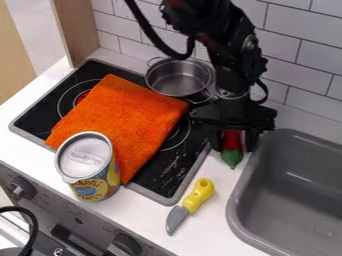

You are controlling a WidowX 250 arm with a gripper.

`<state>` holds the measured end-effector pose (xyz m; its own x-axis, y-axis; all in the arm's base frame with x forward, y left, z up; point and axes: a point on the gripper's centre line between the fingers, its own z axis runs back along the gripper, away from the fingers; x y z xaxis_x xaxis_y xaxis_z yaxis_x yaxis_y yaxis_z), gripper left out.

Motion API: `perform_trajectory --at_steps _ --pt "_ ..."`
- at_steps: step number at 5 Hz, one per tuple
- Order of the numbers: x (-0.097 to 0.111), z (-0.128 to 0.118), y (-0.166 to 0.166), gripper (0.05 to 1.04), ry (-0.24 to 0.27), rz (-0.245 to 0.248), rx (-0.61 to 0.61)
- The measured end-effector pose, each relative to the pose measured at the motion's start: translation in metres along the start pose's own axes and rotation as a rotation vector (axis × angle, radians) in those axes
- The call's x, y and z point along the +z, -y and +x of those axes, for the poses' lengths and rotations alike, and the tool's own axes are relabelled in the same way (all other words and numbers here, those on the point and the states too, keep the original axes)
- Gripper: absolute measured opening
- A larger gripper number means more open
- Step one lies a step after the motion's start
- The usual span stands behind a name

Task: Put the red chili pepper into the silver pot at the top of the stove

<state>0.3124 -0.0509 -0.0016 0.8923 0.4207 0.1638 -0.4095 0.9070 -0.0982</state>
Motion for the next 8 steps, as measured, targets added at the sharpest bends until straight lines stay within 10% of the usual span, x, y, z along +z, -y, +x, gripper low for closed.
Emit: perform_trajectory --at_steps 1,4,8 --pt "0.002 -0.002 0.000 0.468 -0.011 -0.005 0.009" --pt "0.027 -0.007 -0.014 0.468 -0.053 0.000 -0.050" --pt "0.080 0.036 -0.046 0.468 0.100 -0.094 0.045"
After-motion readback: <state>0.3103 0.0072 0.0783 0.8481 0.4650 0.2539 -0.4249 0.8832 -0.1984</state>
